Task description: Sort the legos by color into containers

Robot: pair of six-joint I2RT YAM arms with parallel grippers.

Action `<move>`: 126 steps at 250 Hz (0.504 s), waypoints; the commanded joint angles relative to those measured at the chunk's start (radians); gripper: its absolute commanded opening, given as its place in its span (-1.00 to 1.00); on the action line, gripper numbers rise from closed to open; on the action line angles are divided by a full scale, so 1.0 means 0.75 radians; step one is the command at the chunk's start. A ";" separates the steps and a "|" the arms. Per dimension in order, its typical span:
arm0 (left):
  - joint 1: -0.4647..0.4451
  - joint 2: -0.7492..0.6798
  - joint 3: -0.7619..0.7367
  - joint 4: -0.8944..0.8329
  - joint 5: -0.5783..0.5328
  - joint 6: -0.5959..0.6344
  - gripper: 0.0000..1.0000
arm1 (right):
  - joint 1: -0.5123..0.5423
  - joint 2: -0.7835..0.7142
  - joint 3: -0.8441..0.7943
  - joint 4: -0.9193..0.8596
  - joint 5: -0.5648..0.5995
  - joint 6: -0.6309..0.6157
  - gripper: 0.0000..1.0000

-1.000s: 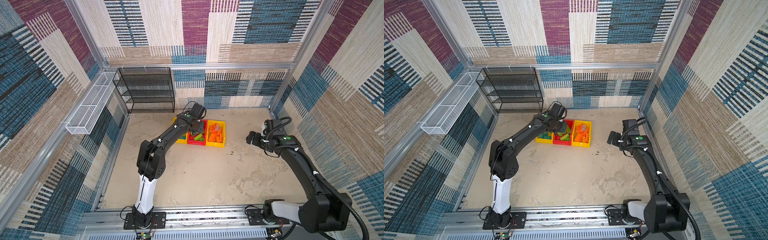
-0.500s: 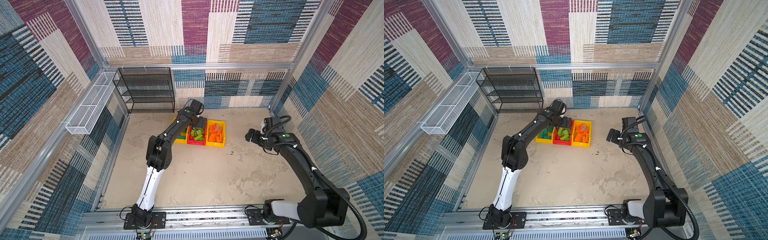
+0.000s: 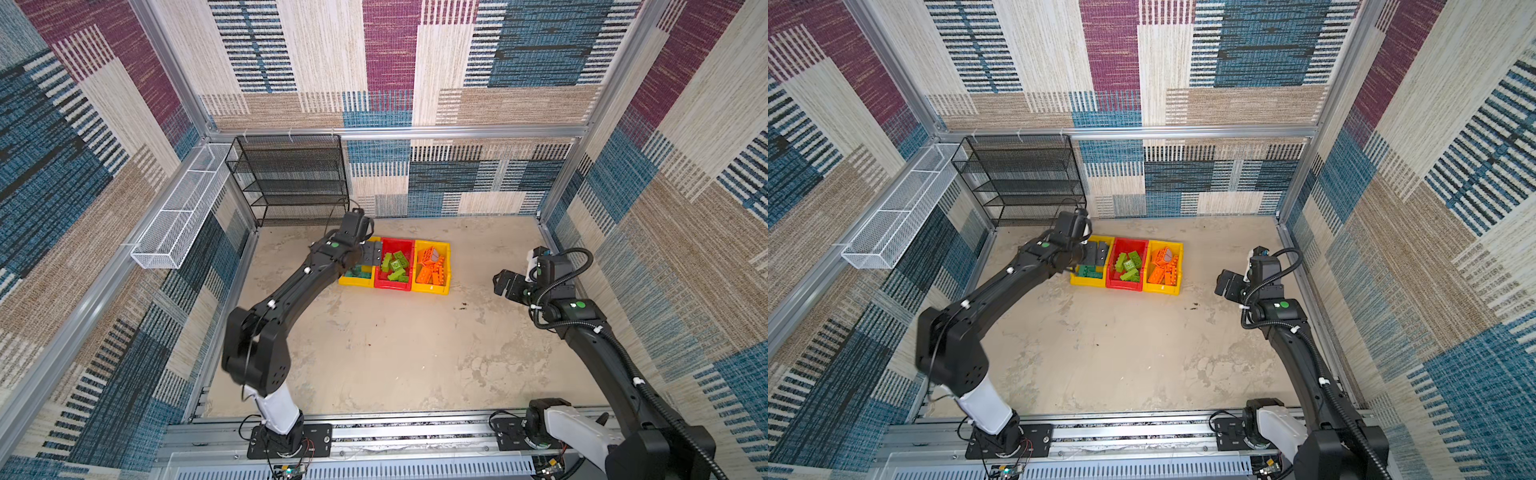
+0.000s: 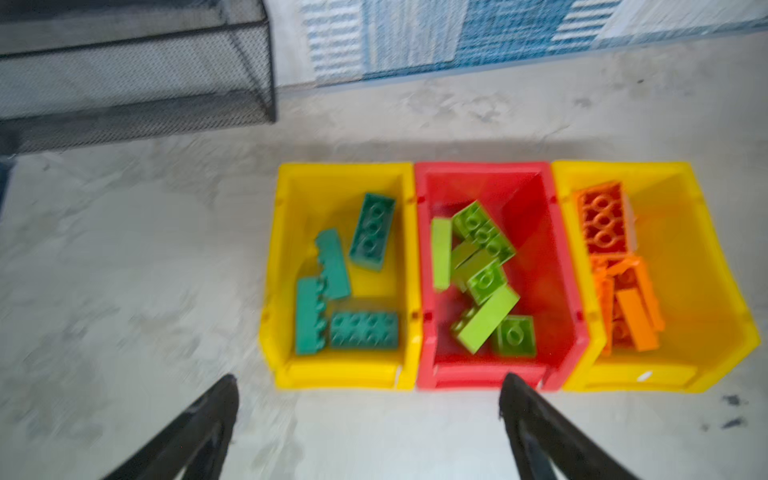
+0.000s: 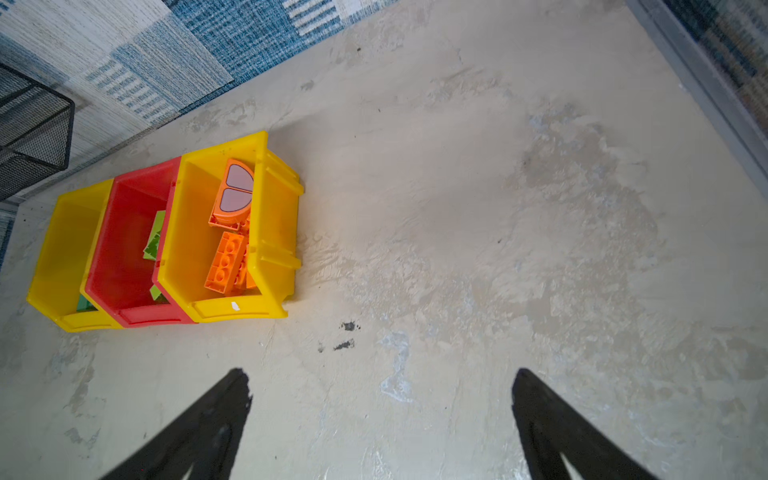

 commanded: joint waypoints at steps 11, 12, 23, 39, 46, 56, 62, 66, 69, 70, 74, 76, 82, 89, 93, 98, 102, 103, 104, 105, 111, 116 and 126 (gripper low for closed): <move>0.015 -0.312 -0.392 0.220 -0.249 -0.015 0.97 | -0.001 -0.130 -0.217 0.373 0.049 -0.190 0.99; 0.016 -0.320 -0.403 0.221 -0.255 -0.016 0.97 | -0.001 -0.136 -0.226 0.381 0.050 -0.194 0.99; 0.020 -0.411 -0.509 0.222 -0.320 -0.028 0.97 | -0.001 -0.196 -0.311 0.488 0.070 -0.235 0.99; 0.028 -0.537 -0.650 0.233 -0.415 -0.037 0.97 | -0.001 -0.281 -0.440 0.677 0.092 -0.313 0.99; 0.031 -0.591 -0.711 0.244 -0.461 -0.046 0.97 | -0.001 -0.315 -0.506 0.779 0.083 -0.355 0.99; 0.035 -0.667 -0.809 0.305 -0.523 -0.028 0.97 | 0.000 -0.362 -0.612 0.948 0.067 -0.424 0.99; 0.037 -0.715 -0.871 0.356 -0.555 -0.011 0.97 | -0.001 -0.386 -0.673 1.058 0.066 -0.450 0.99; 0.036 -0.747 -0.913 0.389 -0.578 -0.005 0.97 | -0.001 -0.399 -0.710 1.127 0.076 -0.454 0.99; 0.038 -0.771 -0.942 0.416 -0.591 0.001 0.97 | -0.001 -0.404 -0.737 1.177 0.088 -0.455 0.99; 0.039 -0.779 -0.952 0.425 -0.597 0.003 0.97 | -0.001 -0.406 -0.745 1.194 0.093 -0.453 0.99; 0.040 -0.810 -0.992 0.466 -0.615 0.009 0.97 | -0.001 -0.412 -0.778 1.260 0.122 -0.445 0.99; 0.042 -0.826 -1.011 0.484 -0.623 0.011 0.97 | -0.001 -0.411 -0.793 1.291 0.136 -0.439 0.99; 0.048 -0.868 -1.061 0.534 -0.643 0.012 0.98 | -0.001 -0.407 -0.831 1.372 0.181 -0.421 0.99; 0.061 -0.912 -1.117 0.595 -0.654 0.019 0.98 | -0.001 -0.388 -0.863 1.446 0.224 -0.401 0.99; 0.071 -0.934 -1.148 0.630 -0.660 0.024 0.98 | -0.001 -0.372 -0.875 1.479 0.240 -0.397 0.99; 0.085 -0.957 -1.186 0.681 -0.669 0.032 0.98 | -0.001 -0.347 -0.885 1.504 0.252 -0.398 0.99; 0.098 -0.969 -1.214 0.722 -0.681 0.034 0.98 | -0.001 -0.323 -0.888 1.522 0.251 -0.403 0.99; 0.101 -0.971 -1.221 0.732 -0.683 0.034 0.98 | -0.001 -0.319 -0.888 1.525 0.250 -0.405 0.99; 0.105 -0.975 -1.229 0.741 -0.686 0.033 0.98 | -0.001 -0.313 -0.889 1.528 0.251 -0.406 0.99; 0.108 -0.978 -1.236 0.750 -0.688 0.033 0.98 | -0.001 -0.308 -0.890 1.532 0.251 -0.407 0.99; 0.132 -0.989 -1.268 0.799 -0.694 0.030 0.98 | -0.001 -0.275 -0.890 1.552 0.243 -0.412 0.99; 0.154 -0.991 -1.293 0.837 -0.687 0.033 0.98 | -0.001 -0.249 -0.892 1.574 0.240 -0.413 0.99; 0.197 -0.984 -1.327 0.903 -0.656 0.058 0.98 | -0.001 -0.207 -0.897 1.621 0.238 -0.396 0.99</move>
